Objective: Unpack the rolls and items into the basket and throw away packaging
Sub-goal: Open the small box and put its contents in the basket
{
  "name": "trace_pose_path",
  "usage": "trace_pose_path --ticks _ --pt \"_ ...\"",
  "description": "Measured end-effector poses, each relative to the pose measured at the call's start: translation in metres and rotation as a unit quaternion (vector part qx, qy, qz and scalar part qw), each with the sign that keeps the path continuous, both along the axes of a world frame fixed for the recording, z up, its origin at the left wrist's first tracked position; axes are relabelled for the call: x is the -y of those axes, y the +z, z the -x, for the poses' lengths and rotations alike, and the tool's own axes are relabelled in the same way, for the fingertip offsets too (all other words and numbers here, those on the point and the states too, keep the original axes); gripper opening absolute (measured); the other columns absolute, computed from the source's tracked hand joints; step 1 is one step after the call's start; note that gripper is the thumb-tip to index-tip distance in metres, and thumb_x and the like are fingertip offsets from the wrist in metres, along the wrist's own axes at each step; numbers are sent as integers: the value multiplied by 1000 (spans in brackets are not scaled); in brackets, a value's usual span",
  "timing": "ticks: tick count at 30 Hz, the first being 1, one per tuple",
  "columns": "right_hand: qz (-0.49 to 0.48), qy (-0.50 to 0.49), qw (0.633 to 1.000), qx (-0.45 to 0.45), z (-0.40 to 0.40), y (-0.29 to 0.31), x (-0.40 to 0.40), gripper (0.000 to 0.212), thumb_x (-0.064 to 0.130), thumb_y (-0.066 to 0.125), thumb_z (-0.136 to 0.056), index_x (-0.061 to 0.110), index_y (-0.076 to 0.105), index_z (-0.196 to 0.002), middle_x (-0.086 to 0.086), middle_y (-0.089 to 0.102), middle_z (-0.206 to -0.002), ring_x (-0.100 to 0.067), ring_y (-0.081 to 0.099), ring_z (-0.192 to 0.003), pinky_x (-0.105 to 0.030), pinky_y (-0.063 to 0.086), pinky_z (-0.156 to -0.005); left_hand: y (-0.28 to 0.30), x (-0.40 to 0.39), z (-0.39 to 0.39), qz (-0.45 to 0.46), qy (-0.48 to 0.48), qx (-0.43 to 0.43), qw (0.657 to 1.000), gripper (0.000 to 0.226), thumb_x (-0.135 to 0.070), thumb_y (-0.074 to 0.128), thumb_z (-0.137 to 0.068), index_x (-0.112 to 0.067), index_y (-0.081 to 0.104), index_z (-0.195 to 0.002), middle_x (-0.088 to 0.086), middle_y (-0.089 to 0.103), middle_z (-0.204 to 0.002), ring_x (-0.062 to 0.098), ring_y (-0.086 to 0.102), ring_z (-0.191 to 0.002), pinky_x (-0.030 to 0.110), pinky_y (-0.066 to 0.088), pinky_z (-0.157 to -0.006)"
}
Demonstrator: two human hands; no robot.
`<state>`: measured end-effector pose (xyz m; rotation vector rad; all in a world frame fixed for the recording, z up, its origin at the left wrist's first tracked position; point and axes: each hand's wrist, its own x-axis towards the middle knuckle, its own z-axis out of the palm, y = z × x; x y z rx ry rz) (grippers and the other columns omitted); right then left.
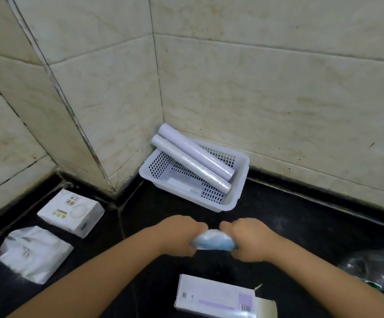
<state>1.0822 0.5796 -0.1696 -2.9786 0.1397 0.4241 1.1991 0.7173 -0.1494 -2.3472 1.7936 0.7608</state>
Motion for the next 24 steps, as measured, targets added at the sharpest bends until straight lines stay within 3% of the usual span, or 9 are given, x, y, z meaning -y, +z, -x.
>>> trace_pose_path --ticks 2,5,7,9,11,13,17,21,24 --pt "-73 -14 997 -34 -9 1 13 28 24 57 -80 12 51 -104 -12 65 -102 -30 61 -92 -29 39 -68 0 12 -10 12 -24 38 999 31 -18 54 -87 -13 49 -117 11 63 -112 29 60 -100 32 40 -74" --pt "-148 -44 987 -51 -20 3 38 24 28 60 -82 14 55 -101 -9 64 -103 -21 58 -88 -28 42 -72 -2 28 -38 27 -3 7 1000 25 -20 57 -85 -16 52 -109 8 63 -107 26 59 -97 29 38 -72" --pt "-178 -66 981 -42 -27 4 58 13 27 60 -83 22 55 -94 -4 61 -94 -12 52 -76 -24 39 -67 -4 38 -65 39 42 -59 997 25 -19 60 -84 -21 53 -108 3 61 -106 21 57 -97 26 40 -76" --pt "-206 -108 972 -26 -33 7 77 8 23 59 -85 22 52 -88 2 56 -84 -7 51 -60 -20 42 -57 -8 52 -95 95 125 -142 977 37 -12 60 -84 -19 53 -120 0 58 -116 12 54 -103 21 41 -85" --pt "-241 -156 958 -8 -39 6 91 8 19 57 -86 14 56 -92 3 55 -77 -14 56 -57 -22 46 -53 -19 67 -123 128 194 -115 966 42 -3 50 -87 -12 52 -128 4 56 -129 15 52 -114 23 42 -94" --pt "-260 -181 948 6 -46 2 102 13 18 55 -88 9 58 -96 5 53 -71 -20 57 -59 -23 47 -51 -37 84 -144 57 193 -22 979 42 -1 43 -90 -9 50 -131 10 51 -137 24 49 -122 31 41 -101" --pt "-283 -207 936 22 -55 -12 115 10 17 54 -88 8 56 -91 5 52 -67 -17 55 -53 -24 47 -50 -70 110 -160 -132 118 63 982 57 3 44 -90 -12 32 -143 10 34 -148 28 41 -130 37 39 -107" --pt "-307 -217 927 7 -56 -23 118 15 19 56 -87 6 54 -95 4 53 -69 -4 50 -42 -21 46 -49 -84 125 -169 -182 62 113 975 68 2 49 -87 -12 21 -147 10 24 -154 28 33 -136 37 37 -108" --pt "-319 -212 924 -5 -57 -27 119 21 21 56 -87 9 46 -101 -2 55 -82 -14 55 -54 -24 48 -50 -92 132 -171 -234 66 103 965 66 0 51 -86 -12 24 -146 12 38 -145 29 44 -126 37 43 -103"
